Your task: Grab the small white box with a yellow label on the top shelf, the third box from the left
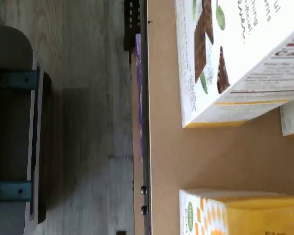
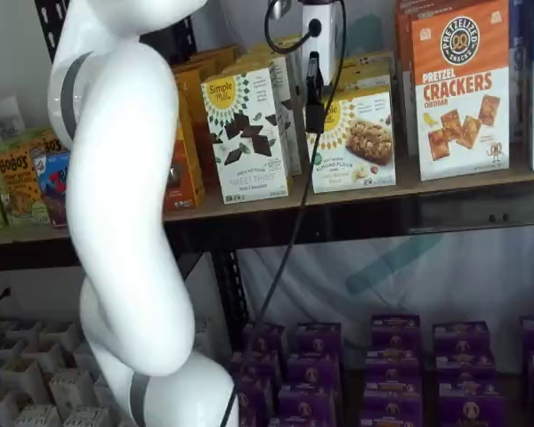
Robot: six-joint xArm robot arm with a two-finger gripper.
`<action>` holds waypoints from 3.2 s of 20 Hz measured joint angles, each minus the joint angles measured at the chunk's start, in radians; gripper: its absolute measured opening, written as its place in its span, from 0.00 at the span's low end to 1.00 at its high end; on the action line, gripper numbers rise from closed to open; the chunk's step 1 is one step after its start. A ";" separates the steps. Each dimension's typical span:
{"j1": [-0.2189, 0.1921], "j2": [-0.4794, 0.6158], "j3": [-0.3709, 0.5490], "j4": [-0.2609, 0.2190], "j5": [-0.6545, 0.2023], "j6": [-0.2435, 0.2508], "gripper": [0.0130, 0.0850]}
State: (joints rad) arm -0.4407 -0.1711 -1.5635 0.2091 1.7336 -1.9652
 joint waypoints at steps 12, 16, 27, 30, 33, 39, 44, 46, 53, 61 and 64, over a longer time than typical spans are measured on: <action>0.014 0.008 -0.005 -0.042 0.002 0.004 1.00; 0.029 0.016 -0.014 -0.068 0.001 0.013 1.00; 0.066 0.056 -0.063 -0.140 0.032 0.038 1.00; 0.065 0.059 -0.064 -0.138 0.025 0.037 1.00; 0.064 0.061 -0.064 -0.136 0.015 0.036 1.00; 0.065 0.066 -0.068 -0.128 0.007 0.039 1.00; 0.068 0.066 -0.067 -0.128 0.003 0.041 1.00; 0.069 0.066 -0.067 -0.129 0.004 0.042 1.00; 0.073 0.065 -0.063 -0.131 0.009 0.046 1.00; 0.074 0.065 -0.063 -0.124 0.010 0.048 0.78; 0.075 0.063 -0.059 -0.127 0.006 0.048 0.67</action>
State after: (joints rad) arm -0.3658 -0.1080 -1.6227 0.0826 1.7397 -1.9168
